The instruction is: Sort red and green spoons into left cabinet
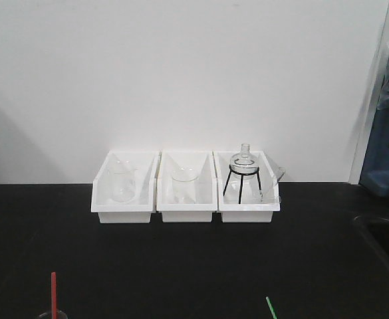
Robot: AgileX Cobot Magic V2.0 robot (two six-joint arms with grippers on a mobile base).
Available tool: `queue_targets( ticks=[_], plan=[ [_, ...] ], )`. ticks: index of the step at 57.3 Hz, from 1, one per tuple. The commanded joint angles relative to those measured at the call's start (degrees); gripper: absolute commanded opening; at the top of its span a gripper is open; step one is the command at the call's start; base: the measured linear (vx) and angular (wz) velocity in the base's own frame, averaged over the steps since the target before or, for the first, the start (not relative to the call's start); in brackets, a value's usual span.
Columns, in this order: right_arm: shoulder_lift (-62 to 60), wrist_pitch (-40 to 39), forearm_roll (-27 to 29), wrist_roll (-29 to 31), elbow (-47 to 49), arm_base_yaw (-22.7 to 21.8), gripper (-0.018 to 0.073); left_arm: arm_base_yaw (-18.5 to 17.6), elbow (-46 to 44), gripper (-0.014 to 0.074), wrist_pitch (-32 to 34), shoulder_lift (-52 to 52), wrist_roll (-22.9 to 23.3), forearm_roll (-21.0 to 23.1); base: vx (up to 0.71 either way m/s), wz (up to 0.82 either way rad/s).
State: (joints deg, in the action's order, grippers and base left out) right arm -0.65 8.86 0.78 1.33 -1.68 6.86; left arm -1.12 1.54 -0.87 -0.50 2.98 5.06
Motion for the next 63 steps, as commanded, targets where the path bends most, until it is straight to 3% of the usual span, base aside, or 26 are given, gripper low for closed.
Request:
queue_targets(
  ticks=[1,40,63],
  plan=[
    [-0.8,-4.8,-0.4,0.4,-0.6,0.0,-0.0009,-0.5,-0.2,-0.0006,4.7,-1.2,0.3,0.1,0.00,0.00],
    [-0.8,-4.9,-0.4,0.4,-0.6,0.0,-0.0009,-0.5,-0.2,-0.0006,4.9,-1.1,0.3,0.1,0.00,0.00],
    [-0.8,-8.3,-0.4,0.4,-0.6,0.0,-0.0009,-0.5,-0.8,-0.0006,13.6,-1.1,0.5,0.1,0.00,0.00]
  ],
)
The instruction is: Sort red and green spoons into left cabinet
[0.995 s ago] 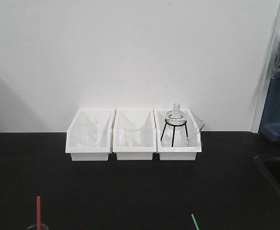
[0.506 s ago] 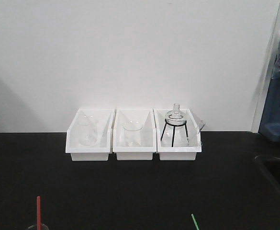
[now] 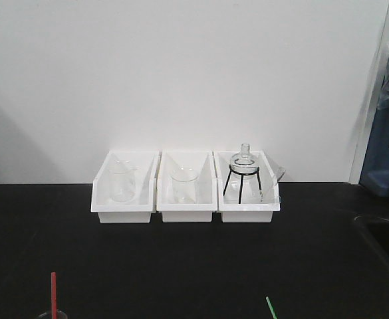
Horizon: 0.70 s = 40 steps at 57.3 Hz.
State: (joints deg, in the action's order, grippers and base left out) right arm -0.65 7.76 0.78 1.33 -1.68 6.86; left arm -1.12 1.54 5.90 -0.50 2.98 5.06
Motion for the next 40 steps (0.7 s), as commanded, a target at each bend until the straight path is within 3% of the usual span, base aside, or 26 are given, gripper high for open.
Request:
queue_targets(
  ticks=[1,14,21,29,33,40],
  plan=[
    [-0.8,-8.4,-0.4,0.4,-0.6,0.0,-0.0009,-0.5,-0.9,-0.0006,7.3,-1.1,0.5,0.1,0.00,0.00],
    [-0.7,-17.2,-0.3,-1.3,0.8,0.1,-0.0009,-0.5,-6.1,-0.0006,8.1,-1.1,-0.2,-0.1,0.00,0.00],
    [-0.4,-8.5,-0.4,-1.3,6.1,0.0,-0.0008,-0.5,-11.8,-0.0006,2.4,-0.9,-0.6,-3.0,0.00,0.00],
    [3.9,5.8,-0.8,-1.3,13.2,0.0,-0.0006,-0.5,-19.0,-0.0006,-10.8,3.0,-0.6,-9.2,0.00,0.00],
    [6.4,7.6,-0.8,-1.3,14.8,0.0,-0.0005,-0.5,-20.2,-0.0006,-14.2,5.6,-0.6,-11.2,0.00,0.00],
    [11.1,6.0,-0.8,-1.3,15.4,0.0,-0.0001,-0.5,-20.0,-0.0006,-13.8,9.9,-0.6,-11.8,0.00,0.00]
  ],
)
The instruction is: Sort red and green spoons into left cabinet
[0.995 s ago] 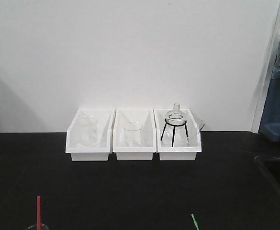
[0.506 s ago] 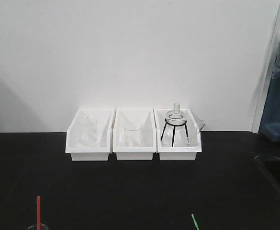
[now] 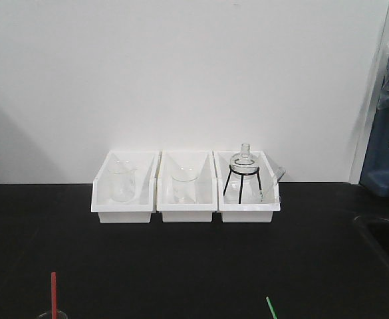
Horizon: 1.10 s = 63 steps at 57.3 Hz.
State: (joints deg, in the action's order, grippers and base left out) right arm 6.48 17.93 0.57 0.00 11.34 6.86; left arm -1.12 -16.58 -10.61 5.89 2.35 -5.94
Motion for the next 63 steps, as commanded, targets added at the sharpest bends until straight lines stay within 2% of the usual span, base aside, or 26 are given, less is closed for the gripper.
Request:
queue_targets(
  ticks=[1,10,20,34,42,48,55,59,63],
  plan=[
    [4.6,-4.4,-0.6,0.0,2.4,0.0,0.0000,-0.5,-1.9,-0.0005,2.9,3.9,0.1,-0.8,0.00,0.00],
    [10.4,-4.8,-0.6,0.0,2.4,0.0,0.0020,-0.5,-1.9,0.0005,5.8,6.9,0.1,-0.5,0.00,0.00],
    [16.5,-6.9,-0.6,0.0,2.4,0.0,0.0085,-0.5,-1.9,0.0076,7.2,9.3,0.0,-0.5,0.00,0.00],
    [24.0,-14.7,-0.6,0.0,2.4,0.0,0.0279,-0.5,-1.9,0.0306,8.9,13.7,1.2,-0.4,0.00,0.00],
    [28.6,-24.1,-0.6,0.0,2.4,0.0,0.0417,-0.5,-1.9,0.0411,14.0,16.7,1.2,-0.3,0.00,0.00],
    [32.2,-32.3,0.1,0.0,2.4,0.0,0.0467,-0.6,-1.9,0.0445,16.2,20.1,1.2,-0.3,0.00,0.00],
    [37.1,-37.6,-1.1,-0.5,2.4,0.1,0.0475,-1.1,-2.0,0.0449,18.5,26.0,1.2,-0.3,0.00,0.00],
    [39.6,-37.7,-2.7,-0.6,3.1,0.1,0.0475,-1.8,-2.0,0.0449,23.1,29.4,2.5,-0.4,0.00,0.00],
    [41.7,-37.3,-4.6,-1.1,4.3,0.1,0.0475,-2.7,-2.0,0.0449,29.4,33.5,5.9,-0.5,0.00,0.00]
  ],
)
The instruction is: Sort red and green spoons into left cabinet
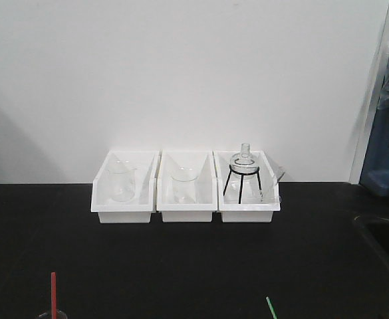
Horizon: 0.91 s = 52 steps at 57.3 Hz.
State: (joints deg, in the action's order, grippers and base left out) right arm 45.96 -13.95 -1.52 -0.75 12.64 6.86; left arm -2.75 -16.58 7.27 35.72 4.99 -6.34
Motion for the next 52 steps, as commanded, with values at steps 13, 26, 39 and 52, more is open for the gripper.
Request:
queue_targets(
  ticks=[13,26,39,52],
  plan=[
    [7.1,-5.6,-4.6,-0.4,7.2,0.1,0.0475,-3.9,-2.6,0.0449,25.9,19.2,10.4,-5.2,0.00,0.00],
    [8.7,-4.8,-4.6,-0.4,7.7,0.1,0.0475,-4.7,-11.5,0.0449,28.1,34.4,13.9,-9.6,0.00,0.00],
    [8.7,-3.7,-4.6,0.7,7.7,0.1,0.0475,-4.9,-19.0,0.0449,27.7,43.9,18.0,-11.0,0.00,0.00],
    [8.7,-3.5,-4.6,0.7,7.7,0.1,0.0475,-5.3,-19.3,0.0449,27.6,49.5,22.2,-17.0,0.00,0.00]
  ],
)
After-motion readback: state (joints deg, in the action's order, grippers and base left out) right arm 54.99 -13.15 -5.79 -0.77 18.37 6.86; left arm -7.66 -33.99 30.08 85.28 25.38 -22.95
